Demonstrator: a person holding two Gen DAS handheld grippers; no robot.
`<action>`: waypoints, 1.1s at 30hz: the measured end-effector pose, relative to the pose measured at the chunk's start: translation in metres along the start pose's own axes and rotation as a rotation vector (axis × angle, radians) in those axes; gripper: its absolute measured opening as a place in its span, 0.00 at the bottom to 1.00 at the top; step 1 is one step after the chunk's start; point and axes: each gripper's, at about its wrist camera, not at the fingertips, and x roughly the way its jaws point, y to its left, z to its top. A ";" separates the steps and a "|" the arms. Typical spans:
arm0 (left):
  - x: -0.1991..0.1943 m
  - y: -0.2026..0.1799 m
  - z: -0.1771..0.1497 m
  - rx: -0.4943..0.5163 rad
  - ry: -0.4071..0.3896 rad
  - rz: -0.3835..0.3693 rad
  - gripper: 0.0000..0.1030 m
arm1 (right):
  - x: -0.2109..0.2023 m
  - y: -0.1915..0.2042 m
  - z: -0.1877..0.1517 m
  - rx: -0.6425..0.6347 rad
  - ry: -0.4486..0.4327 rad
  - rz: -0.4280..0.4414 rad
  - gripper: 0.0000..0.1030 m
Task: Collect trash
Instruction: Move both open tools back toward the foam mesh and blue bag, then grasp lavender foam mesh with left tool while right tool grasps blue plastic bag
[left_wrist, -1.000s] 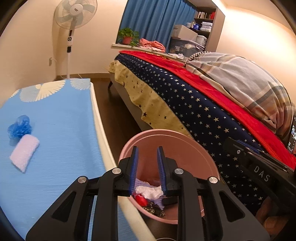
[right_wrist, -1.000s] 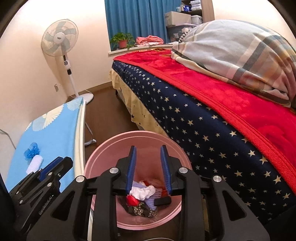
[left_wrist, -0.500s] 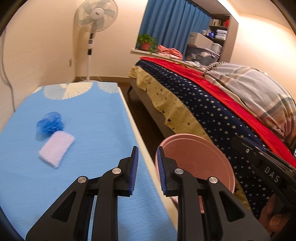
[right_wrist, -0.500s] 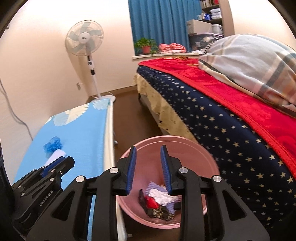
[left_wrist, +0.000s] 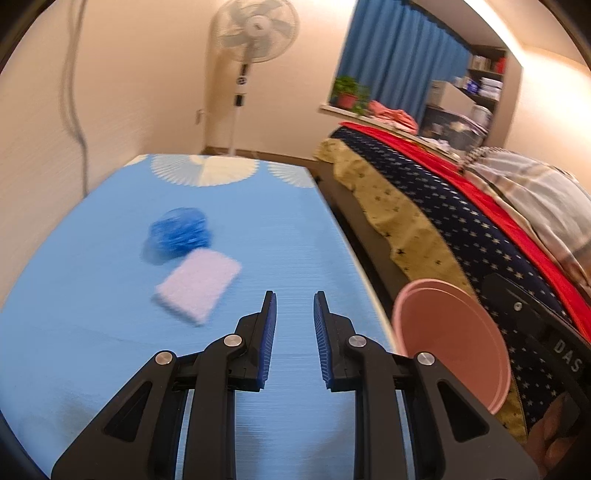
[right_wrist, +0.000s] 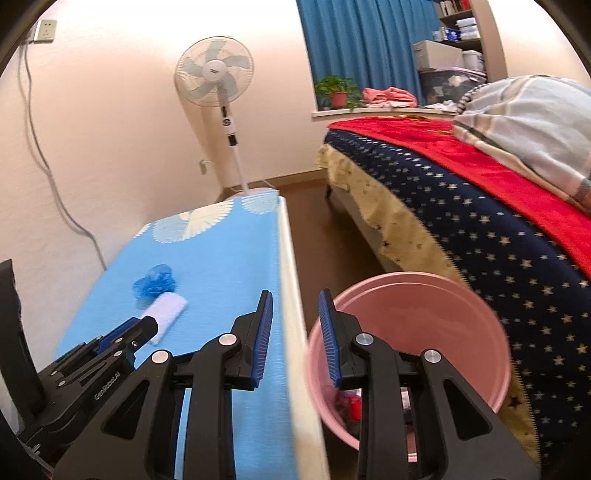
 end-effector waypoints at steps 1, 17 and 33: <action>0.001 0.006 0.000 -0.011 0.000 0.014 0.20 | 0.002 0.003 0.000 -0.002 0.002 0.009 0.26; 0.030 0.069 0.000 -0.124 0.019 0.192 0.40 | 0.040 0.023 -0.005 0.004 0.040 0.086 0.25; 0.078 0.078 0.002 -0.181 0.167 0.205 0.58 | 0.067 0.022 -0.006 -0.003 0.079 0.121 0.25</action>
